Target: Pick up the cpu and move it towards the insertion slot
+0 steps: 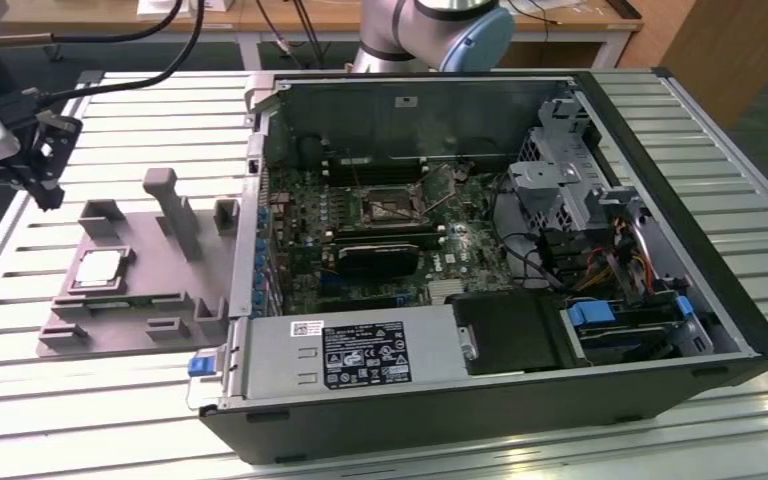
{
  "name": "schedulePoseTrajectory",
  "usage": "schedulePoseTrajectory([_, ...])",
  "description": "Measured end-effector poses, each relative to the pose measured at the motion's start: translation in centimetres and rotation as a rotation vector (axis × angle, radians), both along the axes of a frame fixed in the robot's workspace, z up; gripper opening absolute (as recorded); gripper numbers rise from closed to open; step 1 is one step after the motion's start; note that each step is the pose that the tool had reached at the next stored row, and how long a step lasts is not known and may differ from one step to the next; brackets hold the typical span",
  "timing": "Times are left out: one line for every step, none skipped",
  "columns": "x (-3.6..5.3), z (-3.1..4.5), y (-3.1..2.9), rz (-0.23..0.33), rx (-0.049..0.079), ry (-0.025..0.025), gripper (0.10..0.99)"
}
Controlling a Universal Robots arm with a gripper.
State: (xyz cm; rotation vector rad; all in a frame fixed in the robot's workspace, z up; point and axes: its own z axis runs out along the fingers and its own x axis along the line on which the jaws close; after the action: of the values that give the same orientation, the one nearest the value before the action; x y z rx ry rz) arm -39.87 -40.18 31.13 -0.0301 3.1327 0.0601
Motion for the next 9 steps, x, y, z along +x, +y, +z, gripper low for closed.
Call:
schedulePoseTrajectory([-0.03,-0.18,0.00,0.000,0.000,0.0000,0.102])
schedulePoseTrajectory([-0.06,-0.36,0.00,0.000,0.000,-0.0001,0.102])
schedulePoseTrajectory([-0.10,-0.54,0.00,0.000,0.000,-0.0001,0.102])
schedulePoseTrajectory([-0.13,-0.73,0.00,0.000,0.000,-0.0002,0.102])
schedulePoseTrajectory([-0.15,-0.90,0.00,0.000,0.000,-0.0001,0.102])
schedulePoseTrajectory([-0.17,-1.09,0.00,0.000,0.000,-0.0001,0.102])
schedulePoseTrajectory([-0.20,-1.27,0.00,0.000,0.000,-0.0001,0.102])
schedulePoseTrajectory([-0.22,-1.46,0.00,0.000,0.000,-0.0002,0.102])
schedulePoseTrajectory([-0.24,-1.64,0.00,0.000,0.000,-0.0001,0.102])
